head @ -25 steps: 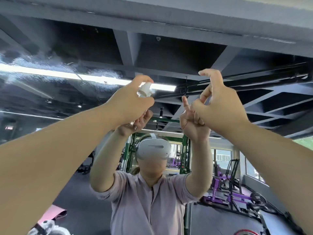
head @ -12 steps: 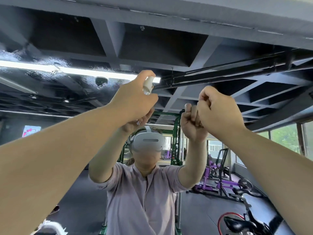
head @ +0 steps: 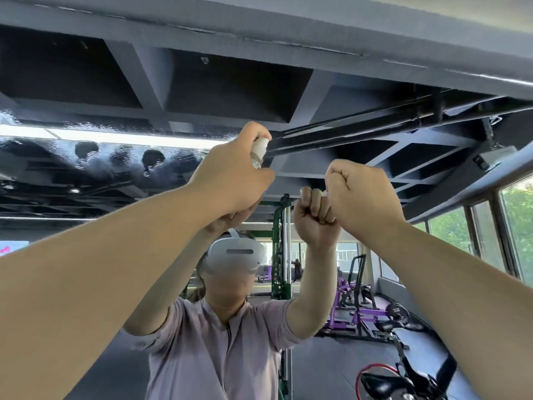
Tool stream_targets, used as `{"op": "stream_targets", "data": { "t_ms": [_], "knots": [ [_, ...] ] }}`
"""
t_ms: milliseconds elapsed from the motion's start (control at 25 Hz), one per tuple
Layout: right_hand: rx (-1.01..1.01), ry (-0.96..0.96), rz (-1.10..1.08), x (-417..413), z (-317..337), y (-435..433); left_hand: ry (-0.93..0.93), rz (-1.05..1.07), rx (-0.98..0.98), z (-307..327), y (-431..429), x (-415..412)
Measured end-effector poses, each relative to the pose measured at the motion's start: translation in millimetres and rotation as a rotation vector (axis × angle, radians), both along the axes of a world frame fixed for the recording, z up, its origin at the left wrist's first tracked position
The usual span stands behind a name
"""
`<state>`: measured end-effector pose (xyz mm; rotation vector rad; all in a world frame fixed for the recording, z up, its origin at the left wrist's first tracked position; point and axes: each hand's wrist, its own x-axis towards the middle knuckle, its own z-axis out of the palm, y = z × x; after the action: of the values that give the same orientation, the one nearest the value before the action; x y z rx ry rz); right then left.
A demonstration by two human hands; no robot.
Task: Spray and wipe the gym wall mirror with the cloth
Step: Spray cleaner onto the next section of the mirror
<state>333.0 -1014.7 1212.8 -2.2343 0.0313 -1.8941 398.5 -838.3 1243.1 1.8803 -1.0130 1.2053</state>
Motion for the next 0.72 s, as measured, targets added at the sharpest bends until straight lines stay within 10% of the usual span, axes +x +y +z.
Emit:
{"op": "stream_targets", "data": {
  "t_ms": [720],
  "knots": [
    [0.061,-0.075,-0.107,-94,13,-297,-0.106,0.103,0.067,5,-286,-81]
  ]
}}
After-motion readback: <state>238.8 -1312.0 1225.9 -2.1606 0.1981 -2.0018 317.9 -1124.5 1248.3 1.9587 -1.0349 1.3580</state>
